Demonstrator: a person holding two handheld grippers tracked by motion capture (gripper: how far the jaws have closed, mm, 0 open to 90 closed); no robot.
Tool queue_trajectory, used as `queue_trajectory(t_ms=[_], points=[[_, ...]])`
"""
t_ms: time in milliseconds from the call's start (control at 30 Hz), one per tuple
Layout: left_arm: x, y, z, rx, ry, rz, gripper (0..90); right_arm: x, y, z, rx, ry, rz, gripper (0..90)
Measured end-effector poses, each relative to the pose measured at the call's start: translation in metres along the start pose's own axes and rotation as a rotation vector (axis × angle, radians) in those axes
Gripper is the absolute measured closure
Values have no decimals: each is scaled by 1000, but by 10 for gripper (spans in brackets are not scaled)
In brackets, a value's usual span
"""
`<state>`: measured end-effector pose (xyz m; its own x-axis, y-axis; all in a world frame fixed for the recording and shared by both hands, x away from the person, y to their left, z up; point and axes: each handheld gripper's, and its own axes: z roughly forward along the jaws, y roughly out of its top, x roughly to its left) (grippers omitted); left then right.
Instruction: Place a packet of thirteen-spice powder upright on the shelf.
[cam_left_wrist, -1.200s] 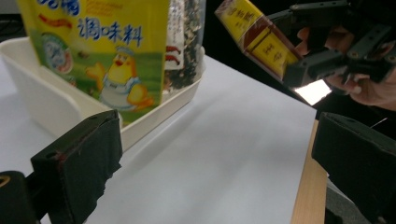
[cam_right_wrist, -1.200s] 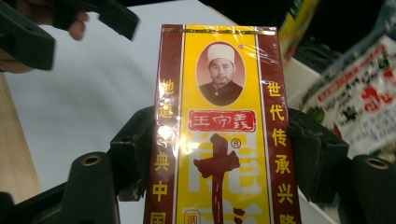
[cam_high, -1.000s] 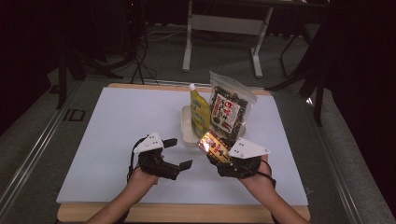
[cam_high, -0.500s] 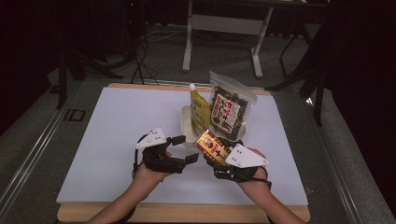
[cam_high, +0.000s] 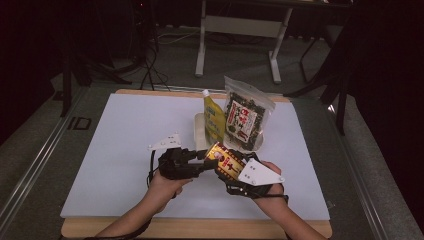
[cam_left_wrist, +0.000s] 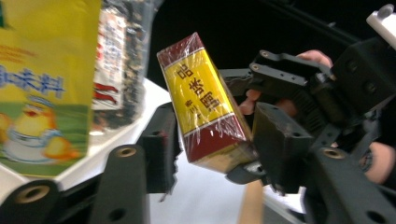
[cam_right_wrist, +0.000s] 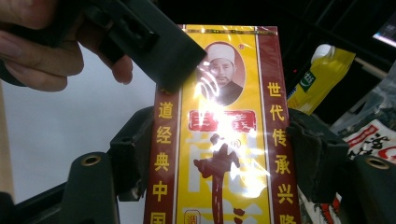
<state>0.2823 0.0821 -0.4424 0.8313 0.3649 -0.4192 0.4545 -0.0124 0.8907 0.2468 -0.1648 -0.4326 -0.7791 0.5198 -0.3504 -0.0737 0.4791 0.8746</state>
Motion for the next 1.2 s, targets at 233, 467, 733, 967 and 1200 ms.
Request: queue_trajectory(t_ms=[233,467,733,967,1200], points=[[5,0,-1,-15,-41,-97,606,5,0,1,0,-28,-38,318],[1,3,-2,-26,-26,-129,668,9,-1,6,3,-65,-60,293],[-10,13,-7,-10,64,-38,675,5,0,7,20,-59,-30,184],[-20,17,-5,36,169,41,677,-3,-8,9,66,-41,45,127],[-20,23,-5,12,181,28,677,-11,-16,9,103,-38,104,105]])
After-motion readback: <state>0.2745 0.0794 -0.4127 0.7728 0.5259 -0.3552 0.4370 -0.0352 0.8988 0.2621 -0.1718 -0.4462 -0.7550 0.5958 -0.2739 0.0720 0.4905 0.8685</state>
